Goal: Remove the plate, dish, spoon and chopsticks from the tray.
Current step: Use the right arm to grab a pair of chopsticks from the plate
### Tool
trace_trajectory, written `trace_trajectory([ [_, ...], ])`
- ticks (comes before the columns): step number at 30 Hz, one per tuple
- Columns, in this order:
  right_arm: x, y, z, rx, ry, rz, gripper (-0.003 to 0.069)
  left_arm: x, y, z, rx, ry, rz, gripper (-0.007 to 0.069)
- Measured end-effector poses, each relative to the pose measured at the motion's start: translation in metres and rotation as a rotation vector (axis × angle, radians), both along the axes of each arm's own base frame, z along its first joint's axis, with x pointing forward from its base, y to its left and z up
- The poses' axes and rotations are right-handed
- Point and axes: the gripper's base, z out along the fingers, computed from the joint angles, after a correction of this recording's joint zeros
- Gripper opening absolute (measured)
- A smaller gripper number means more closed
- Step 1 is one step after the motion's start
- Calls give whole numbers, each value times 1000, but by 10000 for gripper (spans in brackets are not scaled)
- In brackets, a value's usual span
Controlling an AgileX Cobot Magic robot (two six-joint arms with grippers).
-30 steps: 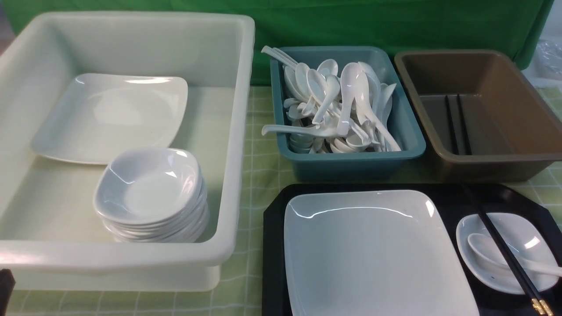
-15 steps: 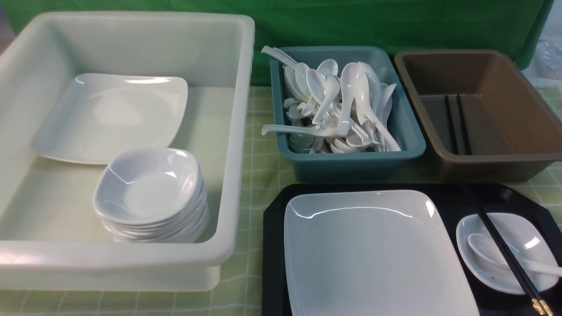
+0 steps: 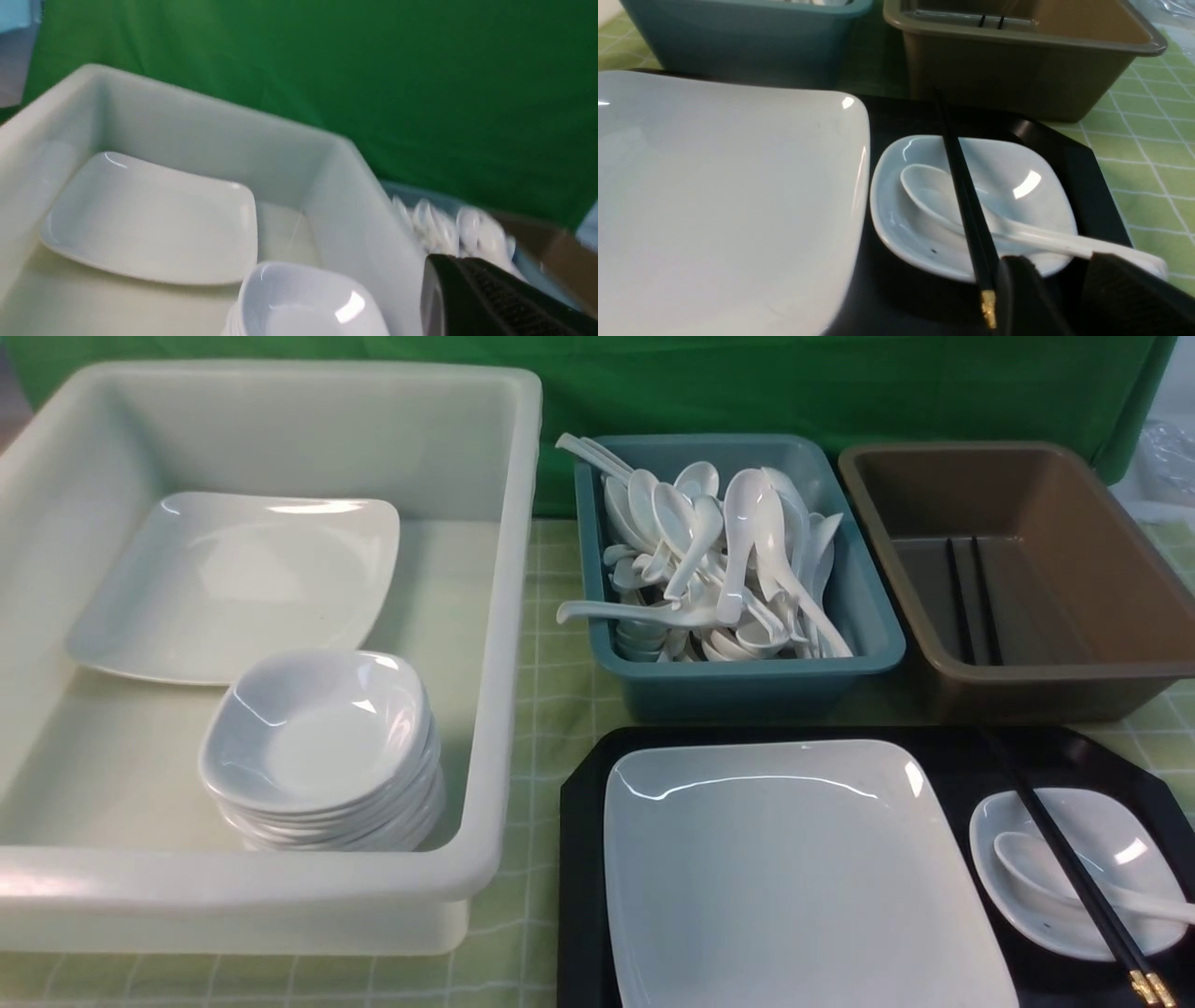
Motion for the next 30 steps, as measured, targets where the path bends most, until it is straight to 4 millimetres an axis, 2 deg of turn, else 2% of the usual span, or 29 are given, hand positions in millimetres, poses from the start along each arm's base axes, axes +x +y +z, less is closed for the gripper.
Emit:
trace_trajectory([
  [1, 0, 0, 0, 0, 0, 0, 238, 14, -4, 9, 50, 79, -60, 21],
  [3, 0, 0, 0, 0, 0, 0, 238, 27, -10, 19, 88, 141, -144, 21],
  [6, 0, 0, 0, 0, 0, 0, 238, 51, -29, 24, 156, 246, -309, 21],
  [7, 0, 0, 0, 0, 0, 0, 238, 53, -29, 24, 159, 253, -310, 21],
  [8, 0, 0, 0, 0, 0, 0, 238, 63, -44, 24, 210, 297, -417, 21],
  [9, 0, 0, 0, 0, 0, 0, 238, 66, -47, 23, 219, 311, -428, 21],
  [10, 0, 0, 1, 2, -7, -1, 238, 73, -63, 23, 259, 337, -521, 21],
  [12, 0, 0, 2, 42, -14, -9, 238, 77, -74, 21, 284, 354, -579, 21],
  [13, 1, 1, 3, 90, -24, -16, 238, 78, -78, 21, 292, 354, -599, 21],
  [15, 2, 3, 9, 395, -72, -71, 238, 80, -93, 21, 315, 340, -662, 21],
  [16, 3, 3, 11, 423, -86, -75, 238, 80, -94, 21, 316, 336, -663, 21],
  [18, 4, 2, 19, 639, -160, -110, 238, 79, -97, 20, 331, 326, -682, 21],
  [22, 4, 0, 27, 795, -235, -123, 238, 80, -97, 21, 334, 317, -677, 21],
  [26, 5, 7, 37, 696, -4, -104, 238, 80, -97, 21, 333, 311, -674, 21],
  [27, 9, 12, 52, 599, 126, -59, 238, 81, -97, 22, 333, 306, -671, 21],
  [30, 28, 23, 82, 391, 339, 49, 238, 82, -97, 23, 334, 282, -661, 21],
])
